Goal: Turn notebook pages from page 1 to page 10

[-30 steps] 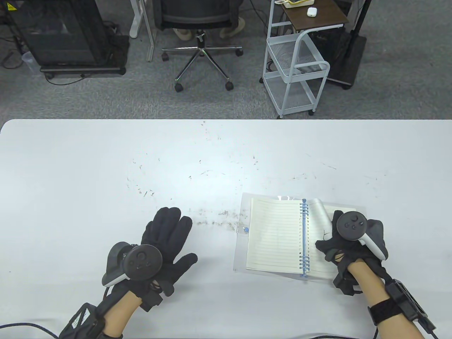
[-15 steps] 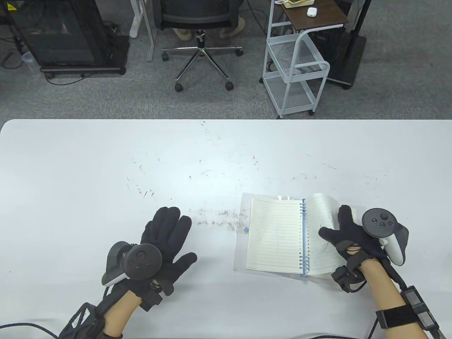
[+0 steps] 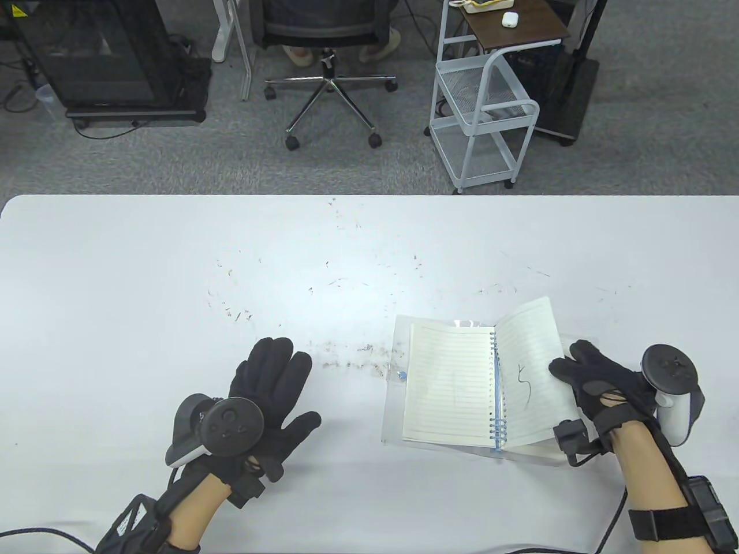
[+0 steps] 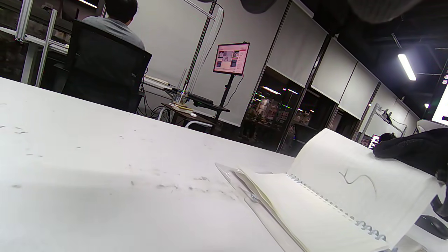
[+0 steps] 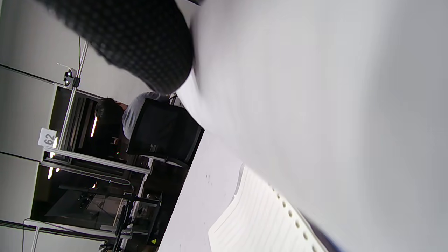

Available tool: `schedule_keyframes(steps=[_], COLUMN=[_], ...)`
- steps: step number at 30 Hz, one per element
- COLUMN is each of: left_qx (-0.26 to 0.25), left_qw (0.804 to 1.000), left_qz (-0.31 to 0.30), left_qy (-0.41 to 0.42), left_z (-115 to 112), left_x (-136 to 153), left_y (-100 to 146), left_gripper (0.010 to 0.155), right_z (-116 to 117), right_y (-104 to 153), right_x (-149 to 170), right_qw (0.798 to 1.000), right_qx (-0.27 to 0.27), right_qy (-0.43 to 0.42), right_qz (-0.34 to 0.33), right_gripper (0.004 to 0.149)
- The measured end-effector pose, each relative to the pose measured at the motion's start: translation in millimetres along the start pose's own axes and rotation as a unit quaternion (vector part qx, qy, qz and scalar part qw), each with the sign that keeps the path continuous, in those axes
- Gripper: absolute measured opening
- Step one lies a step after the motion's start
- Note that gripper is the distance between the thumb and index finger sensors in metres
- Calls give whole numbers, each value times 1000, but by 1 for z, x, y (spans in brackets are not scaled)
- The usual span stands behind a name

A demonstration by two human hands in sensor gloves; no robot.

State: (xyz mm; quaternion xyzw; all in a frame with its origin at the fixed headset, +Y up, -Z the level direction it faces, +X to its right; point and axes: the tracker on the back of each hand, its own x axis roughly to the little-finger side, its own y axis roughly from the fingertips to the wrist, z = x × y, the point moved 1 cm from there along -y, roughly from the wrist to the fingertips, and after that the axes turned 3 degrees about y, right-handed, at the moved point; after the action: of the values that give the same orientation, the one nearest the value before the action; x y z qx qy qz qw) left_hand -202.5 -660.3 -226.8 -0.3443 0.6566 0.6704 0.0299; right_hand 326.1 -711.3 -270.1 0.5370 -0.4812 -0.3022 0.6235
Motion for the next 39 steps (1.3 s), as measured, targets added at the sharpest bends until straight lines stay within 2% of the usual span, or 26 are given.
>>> schedule_keyframes(steps=[3, 12, 23, 26, 33, 39], left_qx=[0, -1, -7, -6, 1, 7], left_qw=[1000, 1000, 1000, 1000, 1000, 1000], left_qz=[0, 0, -8, -11, -15, -13], left_qy=[0, 1, 3, 2, 0, 0], left_z=[0, 1, 3, 2, 0, -1], left_x=[0, 1, 1, 0, -1, -1], left_y=[0, 0, 1, 1, 1, 0], left_gripper=[85, 85, 85, 85, 85, 84], right_z=[6, 31, 98, 121, 156, 178], right_y=[1, -4, -18, -26, -41, -42], right_x=[-3, -24, -44, -43, -42, -44], right_qw=[998, 997, 988, 981, 965, 946], right_qx=[-58, -64, -102, -115, -125, -138], right_qy=[12, 24, 106, 152, 228, 289], right_qz=[-1, -21, -39, -38, -35, -47], right_gripper=[67, 57, 56, 55, 55, 58])
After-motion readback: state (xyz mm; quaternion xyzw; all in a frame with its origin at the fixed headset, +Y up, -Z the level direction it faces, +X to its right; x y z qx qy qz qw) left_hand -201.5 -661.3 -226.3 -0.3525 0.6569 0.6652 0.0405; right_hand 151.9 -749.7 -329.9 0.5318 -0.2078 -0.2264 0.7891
